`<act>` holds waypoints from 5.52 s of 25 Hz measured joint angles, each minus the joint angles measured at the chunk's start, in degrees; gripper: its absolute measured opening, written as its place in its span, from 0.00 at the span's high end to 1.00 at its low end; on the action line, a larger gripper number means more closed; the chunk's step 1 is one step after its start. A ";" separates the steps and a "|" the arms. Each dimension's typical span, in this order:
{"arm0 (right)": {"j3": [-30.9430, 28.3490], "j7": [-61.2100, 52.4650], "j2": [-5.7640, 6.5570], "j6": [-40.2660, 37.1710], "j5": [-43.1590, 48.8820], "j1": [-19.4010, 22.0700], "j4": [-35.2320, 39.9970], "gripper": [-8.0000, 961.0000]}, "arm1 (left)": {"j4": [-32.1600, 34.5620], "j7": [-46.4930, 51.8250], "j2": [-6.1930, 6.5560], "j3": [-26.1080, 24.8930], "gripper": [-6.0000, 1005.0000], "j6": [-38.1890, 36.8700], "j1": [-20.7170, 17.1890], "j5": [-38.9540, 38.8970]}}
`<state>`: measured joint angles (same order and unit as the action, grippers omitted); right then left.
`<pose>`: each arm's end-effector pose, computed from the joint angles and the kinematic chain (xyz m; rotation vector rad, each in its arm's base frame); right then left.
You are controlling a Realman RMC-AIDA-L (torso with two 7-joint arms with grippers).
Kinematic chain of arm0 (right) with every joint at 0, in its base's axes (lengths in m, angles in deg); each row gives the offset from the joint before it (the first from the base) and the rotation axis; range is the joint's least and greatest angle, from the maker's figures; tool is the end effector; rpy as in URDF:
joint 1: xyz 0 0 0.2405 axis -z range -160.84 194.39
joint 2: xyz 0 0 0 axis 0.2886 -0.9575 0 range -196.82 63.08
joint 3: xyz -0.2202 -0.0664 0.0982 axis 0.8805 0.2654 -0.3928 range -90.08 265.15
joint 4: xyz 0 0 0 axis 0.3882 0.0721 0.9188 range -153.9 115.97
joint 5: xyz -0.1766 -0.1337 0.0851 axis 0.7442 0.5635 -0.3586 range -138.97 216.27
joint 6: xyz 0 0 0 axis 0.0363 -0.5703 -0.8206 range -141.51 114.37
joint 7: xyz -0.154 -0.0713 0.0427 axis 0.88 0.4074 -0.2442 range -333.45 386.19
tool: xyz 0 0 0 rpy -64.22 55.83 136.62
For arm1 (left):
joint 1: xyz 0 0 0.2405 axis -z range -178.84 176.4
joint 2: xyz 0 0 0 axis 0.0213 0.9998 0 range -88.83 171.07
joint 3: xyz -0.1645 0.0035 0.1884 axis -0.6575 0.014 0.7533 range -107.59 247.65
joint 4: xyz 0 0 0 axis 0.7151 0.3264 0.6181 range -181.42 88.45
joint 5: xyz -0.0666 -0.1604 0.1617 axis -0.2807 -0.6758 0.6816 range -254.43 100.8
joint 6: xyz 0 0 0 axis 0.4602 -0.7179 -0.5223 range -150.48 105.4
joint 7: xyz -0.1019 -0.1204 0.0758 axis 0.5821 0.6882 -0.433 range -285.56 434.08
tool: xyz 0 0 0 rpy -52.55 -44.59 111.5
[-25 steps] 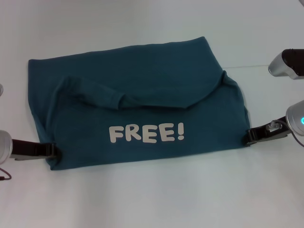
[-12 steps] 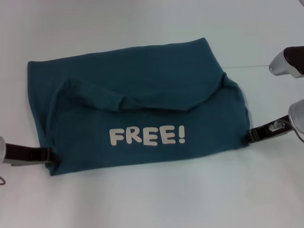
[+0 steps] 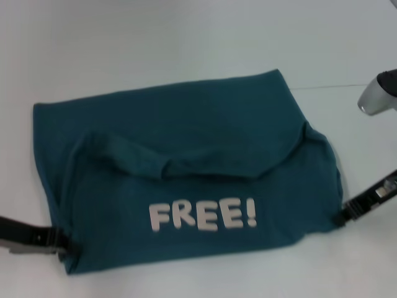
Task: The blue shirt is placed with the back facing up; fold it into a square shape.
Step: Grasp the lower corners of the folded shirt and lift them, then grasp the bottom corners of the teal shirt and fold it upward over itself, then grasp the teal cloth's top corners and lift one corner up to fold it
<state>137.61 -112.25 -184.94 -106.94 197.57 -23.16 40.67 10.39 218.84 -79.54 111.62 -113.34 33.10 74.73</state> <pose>0.2692 0.3914 0.0245 -2.4224 1.3773 -0.4353 -0.2953 0.3676 0.0067 -2.2530 -1.7665 0.0811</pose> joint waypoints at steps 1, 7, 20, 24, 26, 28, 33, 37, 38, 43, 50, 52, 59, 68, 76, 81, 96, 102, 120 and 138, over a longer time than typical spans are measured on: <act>0.24 0.74 -0.11 -2.38 0.43 0.01 0.97 0.92 | 0.03 -0.03 0.37 -0.09 0.93 -2.43 -0.06 0.08; 0.51 4.16 -1.06 -11.16 2.11 0.15 2.81 0.92 | 0.09 -0.22 1.06 -0.26 0.93 -11.11 -0.23 3.43; 7.77 5.83 -1.59 -20.48 0.22 4.98 3.39 0.92 | 0.17 -1.31 1.22 0.30 0.93 -21.37 -0.15 11.26; 9.90 6.09 -1.70 -20.63 -0.67 6.29 1.67 0.92 | 0.17 -1.79 1.11 0.34 0.93 -23.37 -0.34 11.96; 9.53 6.20 -1.26 -20.65 -3.55 7.02 2.00 0.92 | 0.17 -2.23 1.10 -0.24 0.93 -23.84 -0.42 11.89; 9.32 6.22 -0.76 -20.69 -4.97 7.17 2.00 0.92 | 0.14 -2.75 1.10 -1.14 0.93 -24.10 -0.42 11.54; 7.18 6.19 2.76 -20.62 -12.01 7.42 1.71 0.92 | 0.01 -4.61 2.01 -7.18 0.93 -26.21 0.22 7.89; 3.52 6.95 5.71 -20.57 -17.04 6.60 0.40 0.92 | -0.28 -5.15 3.39 -13.16 0.93 -27.12 1.02 3.38; 2.52 6.98 6.50 -20.48 -18.04 6.22 -0.07 0.92 | -0.41 -5.21 3.72 -14.46 0.93 -27.13 1.21 2.42; -5.98 7.12 9.03 -20.03 -19.35 4.00 -0.70 0.92 | -0.50 -5.22 4.87 -20.13 0.93 -26.31 2.04 -3.35; -12.83 6.13 11.73 -14.52 -19.37 0.34 -4.81 0.92 | -0.70 -3.50 5.94 -24.16 0.92 -18.60 2.58 -10.99; -12.88 5.35 11.77 -11.07 -19.24 -0.50 -6.43 0.92 | -1.11 -3.41 5.76 -23.92 0.92 -13.39 2.59 -12.41; -12.28 3.46 11.25 1.23 -19.04 -2.97 -10.02 0.92 | -3.84 -5.13 5.70 -22.39 0.91 -2.87 2.82 -13.81; -9.66 1.29 9.00 15.16 -18.70 -5.35 -13.59 0.92 | -4.64 -7.06 4.06 -17.61 0.90 10.82 2.41 -13.73; -6.42 0.08 7.72 23.33 -18.54 -6.05 -15.74 0.92 | -6.80 -7.09 3.61 -13.81 0.89 18.14 1.55 -13.25; -4.01 -0.13 6.41 28.26 -18.43 -6.29 -16.85 0.92 | -6.91 -6.80 3.47 -12.48 0.88 20.18 1.58 -12.08; 0.08 -1.09 3.84 37.49 -18.20 -7.00 -19.64 0.92 | -6.86 -6.84 2.55 -8.50 0.86 24.76 1.51 -11.97; -0.14 -1.13 3.04 39.98 -18.30 -6.69 -19.82 0.92 | -7.08 -7.35 2.22 -7.20 0.86 27.36 1.62 -11.99; 0.19 -0.61 1.50 45.45 -19.93 -6.36 -20.23 0.44 | -7.87 -8.77 1.47 -6.54 0.40 34.28 0.92 -10.86; 0.29 -0.68 2.71 38.09 -17.13 -5.56 -17.48 0.03 | 8.95 6.71 2.68 -6.42 0.07 2.20 -0.66 2.56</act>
<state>137.90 -112.94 -182.23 -68.85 180.44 -28.73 23.18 19.33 225.54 -76.87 105.20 -111.14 32.44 77.29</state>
